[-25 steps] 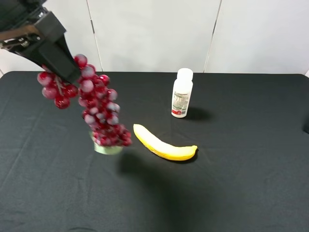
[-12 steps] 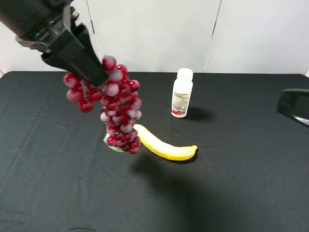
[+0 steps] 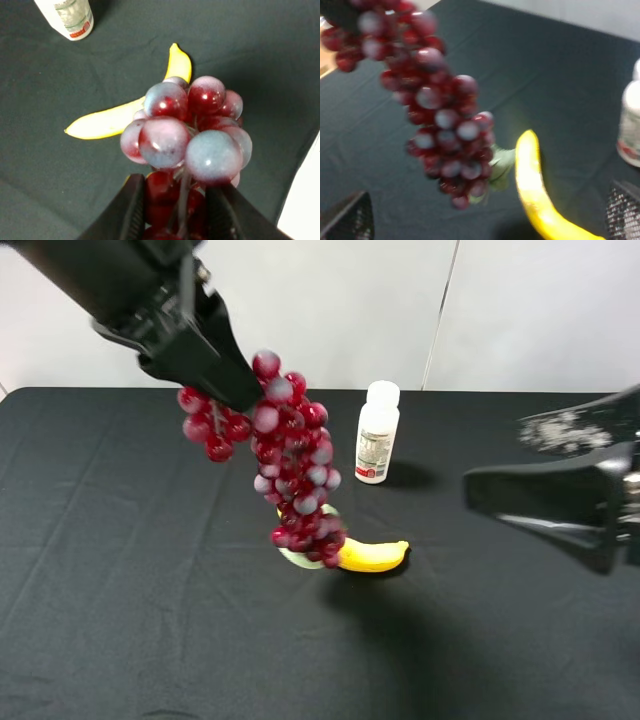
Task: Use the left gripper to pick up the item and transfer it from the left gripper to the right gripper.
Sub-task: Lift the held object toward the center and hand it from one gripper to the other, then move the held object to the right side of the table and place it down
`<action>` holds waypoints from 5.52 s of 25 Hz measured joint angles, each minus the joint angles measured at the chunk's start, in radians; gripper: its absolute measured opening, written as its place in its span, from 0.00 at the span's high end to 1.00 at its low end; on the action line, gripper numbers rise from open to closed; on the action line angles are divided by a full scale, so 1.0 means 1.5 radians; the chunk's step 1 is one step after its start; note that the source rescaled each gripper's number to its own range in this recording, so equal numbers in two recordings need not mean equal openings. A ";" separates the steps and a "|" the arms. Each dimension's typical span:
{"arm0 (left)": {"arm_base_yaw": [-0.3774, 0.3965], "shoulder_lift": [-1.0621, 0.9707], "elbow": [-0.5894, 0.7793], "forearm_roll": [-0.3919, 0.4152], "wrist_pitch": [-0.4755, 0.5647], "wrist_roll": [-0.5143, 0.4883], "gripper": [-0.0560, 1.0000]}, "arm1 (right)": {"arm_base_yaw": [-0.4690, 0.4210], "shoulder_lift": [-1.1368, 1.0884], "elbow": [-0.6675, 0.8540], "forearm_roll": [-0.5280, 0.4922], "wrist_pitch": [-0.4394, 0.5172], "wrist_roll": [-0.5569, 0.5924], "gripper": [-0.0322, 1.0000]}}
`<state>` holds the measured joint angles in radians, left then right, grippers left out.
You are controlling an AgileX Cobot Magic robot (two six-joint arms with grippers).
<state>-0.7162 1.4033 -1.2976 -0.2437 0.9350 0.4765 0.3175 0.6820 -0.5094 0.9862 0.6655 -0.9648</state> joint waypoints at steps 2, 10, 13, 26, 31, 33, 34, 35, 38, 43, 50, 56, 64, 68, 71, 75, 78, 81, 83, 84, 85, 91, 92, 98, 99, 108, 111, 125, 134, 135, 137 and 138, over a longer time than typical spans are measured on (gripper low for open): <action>0.000 0.013 0.000 0.000 -0.007 0.007 0.94 | 0.036 0.039 0.000 0.021 -0.016 -0.036 0.00; 0.000 0.022 0.000 0.000 -0.037 0.038 0.94 | 0.169 0.166 -0.007 0.065 -0.125 -0.145 0.00; 0.000 0.022 0.000 0.000 -0.042 0.039 0.94 | 0.208 0.213 -0.037 0.069 -0.156 -0.153 0.00; 0.000 0.022 0.000 0.000 -0.058 0.040 0.94 | 0.244 0.393 -0.133 0.079 -0.265 -0.157 0.00; 0.000 0.022 0.000 0.000 -0.079 0.040 0.94 | 0.244 0.418 -0.153 0.114 -0.267 -0.190 0.00; 0.000 0.022 0.000 0.000 -0.083 0.040 0.94 | 0.244 0.427 -0.157 0.143 -0.267 -0.220 0.00; 0.000 0.022 0.000 -0.002 -0.086 0.040 0.94 | 0.244 0.431 -0.160 0.162 -0.267 -0.240 0.00; 0.000 0.022 0.000 -0.007 -0.090 0.040 0.94 | 0.244 0.436 -0.160 0.184 -0.266 -0.262 0.00; 0.000 0.022 0.000 -0.032 -0.112 0.040 0.94 | 0.244 0.447 -0.161 0.250 -0.251 -0.326 0.00; 0.000 0.022 0.000 -0.059 -0.142 0.041 0.94 | 0.244 0.466 -0.171 0.364 -0.228 -0.425 0.00; 0.000 0.022 0.000 -0.065 -0.151 0.042 0.94 | 0.244 0.510 -0.181 0.449 -0.226 -0.486 0.00; 0.000 0.022 0.000 -0.064 -0.160 0.042 0.94 | 0.244 0.524 -0.181 0.458 -0.226 -0.487 0.64; 0.000 0.022 0.000 -0.063 -0.160 0.042 0.95 | 0.244 0.524 -0.181 0.460 -0.228 -0.487 0.96; 0.000 0.022 0.000 -0.055 -0.160 0.042 0.95 | 0.244 0.524 -0.181 0.461 -0.228 -0.487 0.96; 0.000 0.022 0.000 -0.052 -0.161 0.042 0.81 | 0.244 0.524 -0.181 0.461 -0.228 -0.487 0.96; 0.000 0.022 0.000 -0.054 -0.169 0.042 0.19 | 0.244 0.525 -0.181 0.461 -0.228 -0.487 0.96; 0.000 0.022 0.000 -0.054 -0.169 0.042 0.05 | 0.244 0.525 -0.181 0.461 -0.228 -0.487 0.96; 0.000 0.022 0.000 -0.054 -0.169 0.042 0.01 | 0.244 0.526 -0.181 0.460 -0.228 -0.487 0.96; 0.000 0.022 0.000 -0.054 -0.169 0.042 0.01 | 0.244 0.526 -0.181 0.460 -0.228 -0.487 0.96; 0.000 0.022 0.000 -0.054 -0.169 0.042 0.00 | 0.244 0.526 -0.181 0.460 -0.228 -0.487 0.96; 0.000 0.021 0.000 -0.054 -0.169 0.042 0.00 | 0.244 0.526 -0.181 0.460 -0.228 -0.487 0.96; 0.000 0.011 0.000 -0.004 -0.143 -0.021 0.00 | 0.244 0.526 -0.181 0.460 -0.228 -0.487 0.96; 0.000 0.004 0.000 0.017 -0.136 -0.037 0.00 | 0.244 0.526 -0.181 0.460 -0.228 -0.487 0.96; 0.000 -0.055 0.000 0.133 -0.074 -0.175 0.00 | 0.244 0.526 -0.181 0.459 -0.228 -0.487 0.96; 0.000 -0.065 0.000 0.148 -0.056 -0.193 0.00 | 0.244 0.526 -0.181 0.459 -0.228 -0.487 0.96; 0.000 -0.155 0.000 0.181 0.119 -0.248 0.00 | 0.244 0.526 -0.181 0.459 -0.228 -0.487 0.96; 0.000 -0.186 0.000 0.182 0.152 -0.257 0.00 | 0.244 0.526 -0.181 0.459 -0.228 -0.486 0.96; 0.000 -0.464 0.252 0.183 0.152 -0.265 0.00 | 0.244 0.526 -0.181 0.459 -0.228 -0.486 0.97; 0.000 -0.695 0.446 0.183 0.130 -0.268 0.00 | 0.244 0.526 -0.181 0.459 -0.228 -0.486 0.97; 0.000 -0.722 0.462 0.183 0.126 -0.275 0.00 | 0.244 0.526 -0.181 0.459 -0.228 -0.486 0.97; 0.000 -0.770 0.486 0.183 0.123 -0.293 0.00 | 0.244 0.526 -0.181 0.459 -0.228 -0.486 0.97; 0.000 -0.794 0.499 0.183 0.121 -0.300 0.00 | 0.244 0.526 -0.181 0.459 -0.228 -0.486 0.97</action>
<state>-0.7162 0.2119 -0.5497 0.0304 1.1167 0.0271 0.6828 1.4705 -0.7816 1.6753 0.3237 -1.6933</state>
